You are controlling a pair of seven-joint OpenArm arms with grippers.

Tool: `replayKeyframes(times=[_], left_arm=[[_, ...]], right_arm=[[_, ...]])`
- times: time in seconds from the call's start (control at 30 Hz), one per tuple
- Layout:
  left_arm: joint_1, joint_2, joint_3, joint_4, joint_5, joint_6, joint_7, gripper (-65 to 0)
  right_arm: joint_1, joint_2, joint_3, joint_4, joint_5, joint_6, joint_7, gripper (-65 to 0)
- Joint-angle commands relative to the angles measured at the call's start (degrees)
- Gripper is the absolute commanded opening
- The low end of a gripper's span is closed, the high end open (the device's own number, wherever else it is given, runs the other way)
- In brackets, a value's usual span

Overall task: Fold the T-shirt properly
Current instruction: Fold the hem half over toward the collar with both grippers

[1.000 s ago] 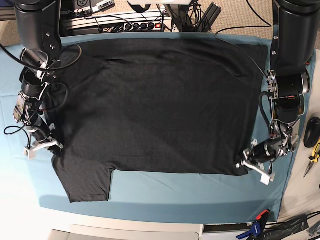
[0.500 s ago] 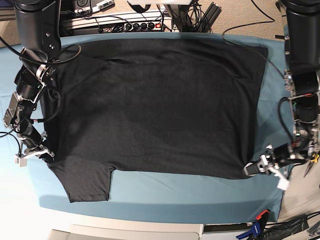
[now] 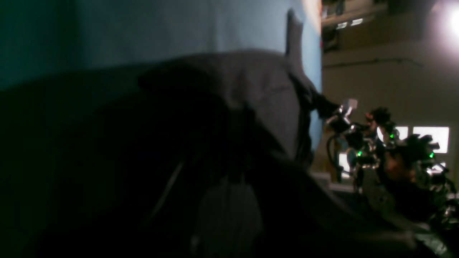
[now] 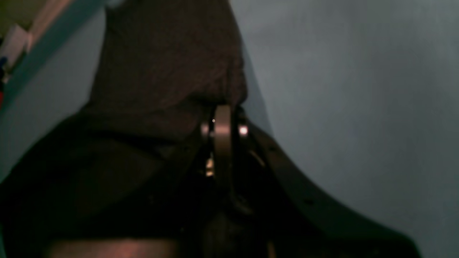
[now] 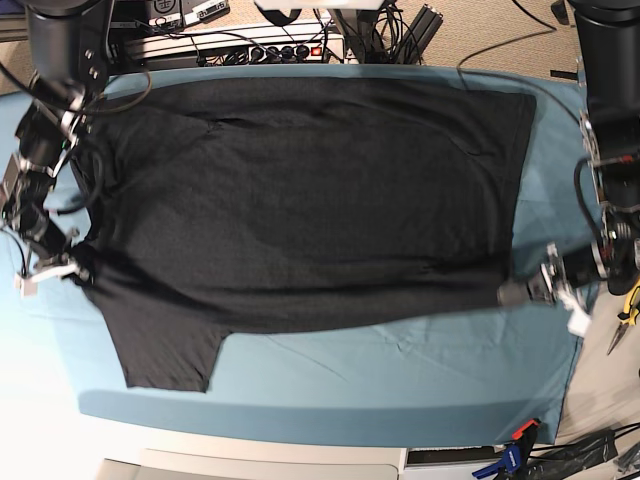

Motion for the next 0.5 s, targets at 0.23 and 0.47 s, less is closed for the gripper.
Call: replayKeyframes(times=[0.23, 0.47], left_arm=[[-1.49, -2.45, -0.17, 3.21, -1.91, -0.49, 0.94, -65.0], [-0.35, -4.00, -0.17, 7.19, -1.91, -0.49, 1.95, -65.0]], right_arm=[[-5.60, 1.73, 0.13, 17.66, 5.62, 0.73, -2.89, -65.0], [-10.23, 1.70, 0.13, 24.06, 6.62, 0.73, -4.11, -65.0]])
